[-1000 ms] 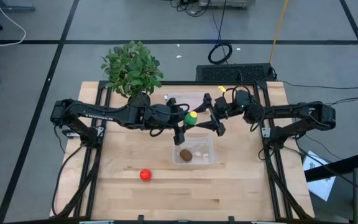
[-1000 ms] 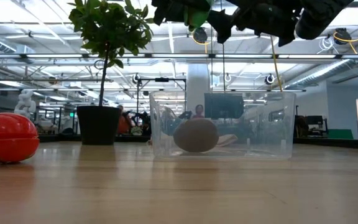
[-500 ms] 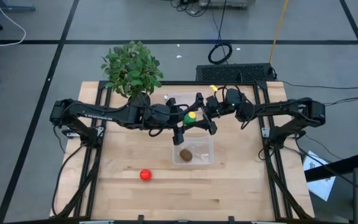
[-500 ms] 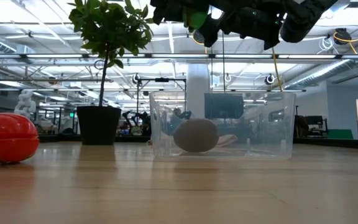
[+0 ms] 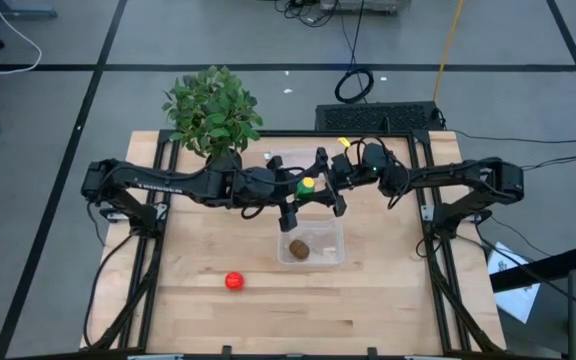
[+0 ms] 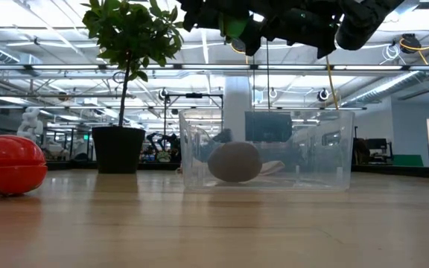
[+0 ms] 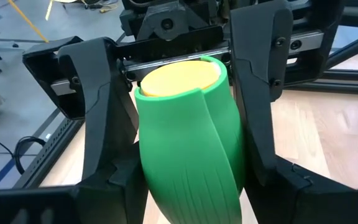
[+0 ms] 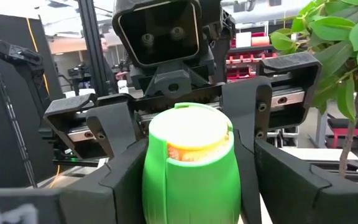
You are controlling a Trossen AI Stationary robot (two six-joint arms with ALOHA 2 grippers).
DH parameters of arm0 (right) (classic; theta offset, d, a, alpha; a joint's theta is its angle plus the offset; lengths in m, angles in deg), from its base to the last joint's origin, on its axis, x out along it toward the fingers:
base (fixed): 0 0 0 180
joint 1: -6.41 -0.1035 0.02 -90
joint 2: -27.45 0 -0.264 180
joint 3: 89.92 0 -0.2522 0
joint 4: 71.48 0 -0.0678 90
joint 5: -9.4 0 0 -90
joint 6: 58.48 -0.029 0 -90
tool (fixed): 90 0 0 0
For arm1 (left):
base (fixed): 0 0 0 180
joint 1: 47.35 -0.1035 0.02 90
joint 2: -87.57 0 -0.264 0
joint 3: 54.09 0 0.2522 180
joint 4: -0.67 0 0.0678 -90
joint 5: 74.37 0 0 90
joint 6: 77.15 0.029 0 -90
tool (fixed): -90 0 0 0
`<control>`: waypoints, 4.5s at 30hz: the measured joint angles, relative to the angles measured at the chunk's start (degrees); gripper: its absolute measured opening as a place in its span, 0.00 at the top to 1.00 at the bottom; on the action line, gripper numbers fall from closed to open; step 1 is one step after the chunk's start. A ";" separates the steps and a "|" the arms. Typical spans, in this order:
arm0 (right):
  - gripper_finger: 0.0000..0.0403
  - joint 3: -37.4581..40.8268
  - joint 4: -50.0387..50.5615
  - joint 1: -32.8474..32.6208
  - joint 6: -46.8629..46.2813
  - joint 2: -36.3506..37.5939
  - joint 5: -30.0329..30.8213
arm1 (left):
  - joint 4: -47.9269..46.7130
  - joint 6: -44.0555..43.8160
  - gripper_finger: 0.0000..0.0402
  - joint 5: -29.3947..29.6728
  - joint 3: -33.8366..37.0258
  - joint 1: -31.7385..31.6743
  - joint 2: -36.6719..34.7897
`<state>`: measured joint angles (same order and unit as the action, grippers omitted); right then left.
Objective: Pick and placing Produce into tupperware
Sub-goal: Put the green corn into the transparent bin
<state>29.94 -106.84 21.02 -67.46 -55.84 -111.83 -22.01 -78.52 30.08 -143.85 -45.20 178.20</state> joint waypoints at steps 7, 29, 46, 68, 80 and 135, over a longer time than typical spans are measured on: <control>0.40 0.00 -0.20 0.04 0.00 0.00 -0.51 | 0.07 0.09 0.47 0.59 -0.04 0.02 0.00; 0.40 -0.22 -0.55 -0.04 -0.63 -0.11 -0.93 | -1.05 2.34 0.12 3.26 -0.12 2.54 -1.77; 0.51 0.38 0.75 -0.04 -0.51 -0.10 -4.16 | -10.25 -0.80 0.10 10.30 -0.28 4.39 -5.42; 0.52 0.21 -0.34 -0.04 -0.79 0.02 -2.11 | -35.33 -13.31 0.10 17.87 -0.14 6.87 -13.59; 0.52 0.13 -0.35 -0.09 -0.81 0.02 -2.09 | -41.78 -16.67 0.76 19.77 -0.15 6.51 -13.88; 0.52 0.09 -0.28 -0.11 -1.92 0.02 -3.53 | 53.29 0.99 1.00 14.11 72.95 8.80 -48.75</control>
<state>30.03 -107.13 20.91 -69.38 -55.82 -115.36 31.29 -77.52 44.19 -70.90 -36.40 129.45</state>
